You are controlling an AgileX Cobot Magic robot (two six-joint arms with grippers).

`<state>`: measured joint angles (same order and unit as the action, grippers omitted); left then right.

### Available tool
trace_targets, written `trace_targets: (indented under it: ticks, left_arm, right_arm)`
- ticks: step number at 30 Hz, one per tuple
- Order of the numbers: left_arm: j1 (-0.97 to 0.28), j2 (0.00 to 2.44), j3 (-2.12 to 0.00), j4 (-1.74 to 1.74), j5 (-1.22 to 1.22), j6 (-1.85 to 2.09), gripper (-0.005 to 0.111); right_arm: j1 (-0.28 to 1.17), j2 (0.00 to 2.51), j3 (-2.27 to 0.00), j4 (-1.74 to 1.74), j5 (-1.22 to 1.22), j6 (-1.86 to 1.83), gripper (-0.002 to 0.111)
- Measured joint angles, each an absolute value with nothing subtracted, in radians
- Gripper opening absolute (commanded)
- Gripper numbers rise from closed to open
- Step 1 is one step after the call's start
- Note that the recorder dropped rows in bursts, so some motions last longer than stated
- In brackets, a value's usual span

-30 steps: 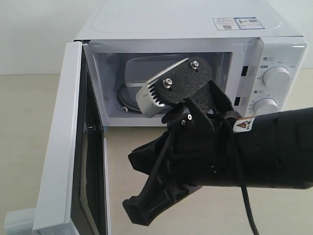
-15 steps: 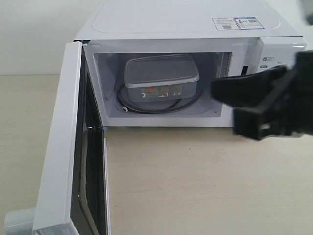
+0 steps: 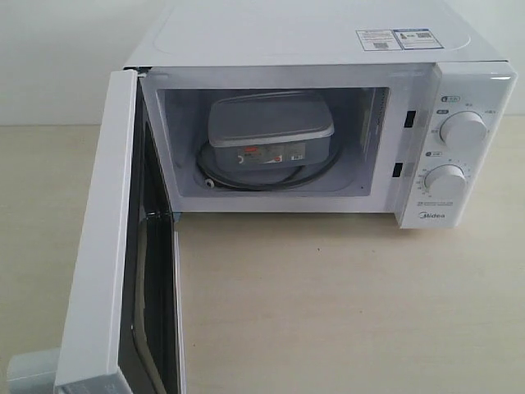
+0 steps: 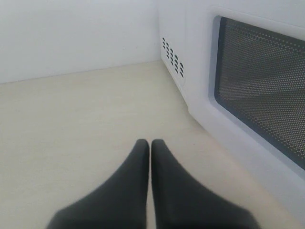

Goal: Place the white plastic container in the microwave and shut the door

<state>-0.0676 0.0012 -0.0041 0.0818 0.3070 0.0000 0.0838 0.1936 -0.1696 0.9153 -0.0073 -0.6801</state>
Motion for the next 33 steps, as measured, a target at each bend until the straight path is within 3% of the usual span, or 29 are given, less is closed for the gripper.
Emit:
trace_targets:
  ticks: [5, 27, 30, 33]
  left_arm:
    - [-0.068, 0.001, -0.004, 0.082, 0.307, 0.000, 0.004]
    - [-0.068, 0.001, -0.004, 0.082, 0.307, 0.000, 0.004]
    - [-0.068, 0.001, -0.004, 0.082, 0.307, 0.000, 0.004]
    - [-0.068, 0.001, -0.004, 0.082, 0.307, 0.000, 0.004]
  right_arm:
    - [0.058, 0.101, -0.114, 0.915, -0.007, -0.671, 0.000]
    - [0.058, 0.099, -0.003, 0.940, 0.100, -0.605, 0.000]
    - [0.040, 0.057, 0.000, 0.786, 0.135, -0.541, 0.000]
    - [0.023, 0.008, 0.000, 0.380, 0.228, -0.206, 0.000]
